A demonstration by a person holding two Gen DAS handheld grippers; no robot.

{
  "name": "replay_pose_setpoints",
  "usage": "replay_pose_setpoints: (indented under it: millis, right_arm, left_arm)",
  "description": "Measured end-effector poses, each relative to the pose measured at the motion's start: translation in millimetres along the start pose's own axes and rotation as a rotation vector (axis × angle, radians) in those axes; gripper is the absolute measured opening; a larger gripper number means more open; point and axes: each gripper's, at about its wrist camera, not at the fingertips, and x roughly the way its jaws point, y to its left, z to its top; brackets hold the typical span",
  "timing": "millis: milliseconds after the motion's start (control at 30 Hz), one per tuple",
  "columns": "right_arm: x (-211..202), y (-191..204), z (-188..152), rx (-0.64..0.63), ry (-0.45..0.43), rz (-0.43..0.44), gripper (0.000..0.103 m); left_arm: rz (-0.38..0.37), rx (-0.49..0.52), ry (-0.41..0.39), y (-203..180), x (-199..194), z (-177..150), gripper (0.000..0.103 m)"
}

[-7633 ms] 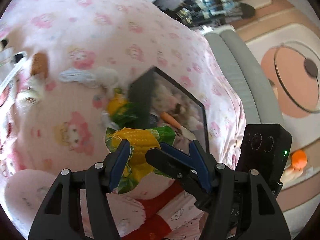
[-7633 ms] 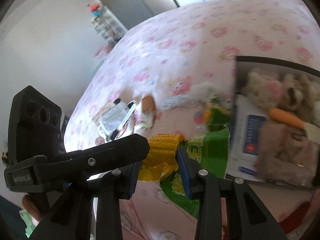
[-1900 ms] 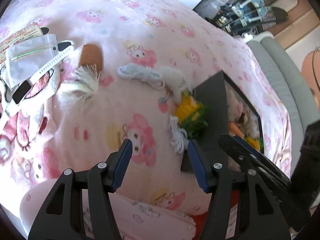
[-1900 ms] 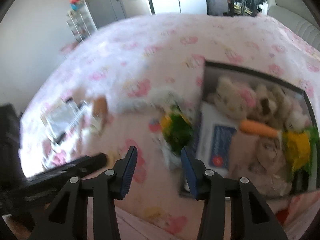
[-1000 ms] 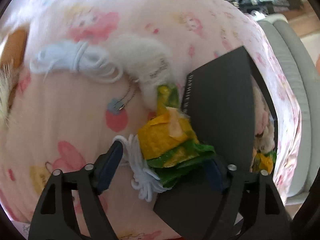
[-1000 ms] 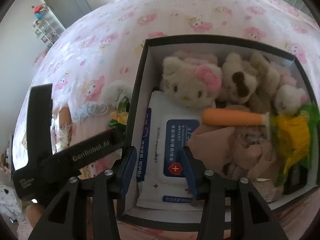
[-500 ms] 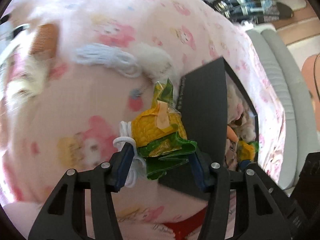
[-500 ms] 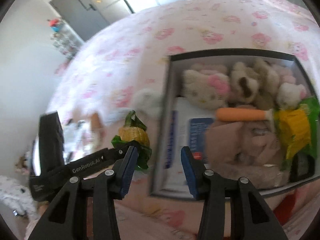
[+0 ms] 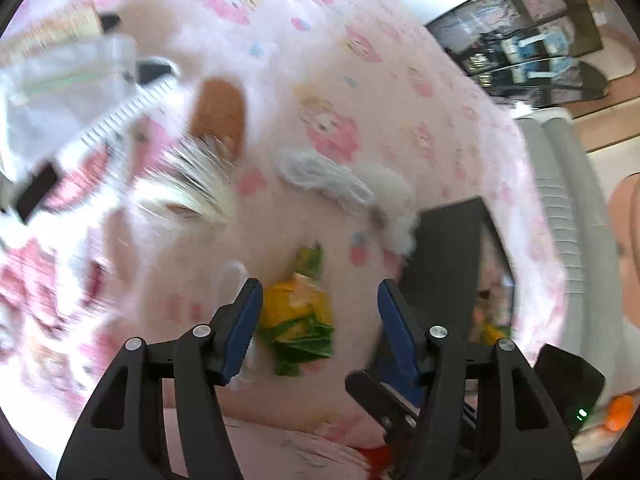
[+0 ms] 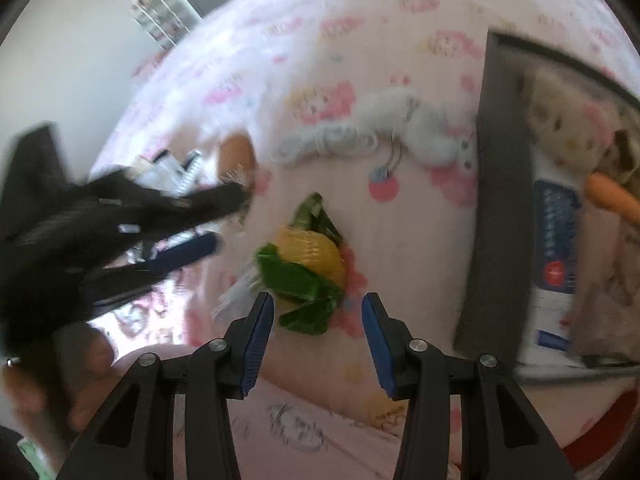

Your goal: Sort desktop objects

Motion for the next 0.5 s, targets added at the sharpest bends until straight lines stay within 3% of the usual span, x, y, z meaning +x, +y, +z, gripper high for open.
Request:
replay_pose_setpoints:
  millis: [67, 100, 133, 167, 200, 300, 433, 500]
  right_arm:
    - [20, -3, 4, 0.01, 0.046, -0.006, 0.042]
    - [27, 1, 4, 0.008, 0.058, -0.02, 0.042]
    - [31, 2, 4, 0.0, 0.063, -0.038, 0.042]
    - [34, 2, 2, -0.003, 0.061, -0.049, 0.042]
    - [36, 0, 1, 0.012, 0.052, -0.048, 0.042]
    - [39, -8, -2, 0.084, 0.041, -0.018, 0.042]
    - [35, -17, -7, 0.129, 0.006, -0.023, 0.039]
    - [29, -23, -12, 0.154, -0.004, -0.033, 0.034]
  left_arm:
    - [0.134, 0.032, -0.039, 0, -3, 7, 0.06]
    - [0.174, 0.049, -0.058, 1, -7, 12, 0.06]
    - [0.169, 0.05, -0.064, 5, -13, 14, 0.06]
    - [0.119, 0.039, -0.053, 10, -16, 15, 0.06]
    - [0.007, 0.013, -0.011, 15, -14, 15, 0.06]
    - [-0.112, 0.021, 0.092, 8, 8, 8, 0.06]
    - [-0.137, 0.039, 0.186, -11, 41, 4, 0.062]
    - [-0.106, 0.039, 0.216, -17, 54, 5, 0.063]
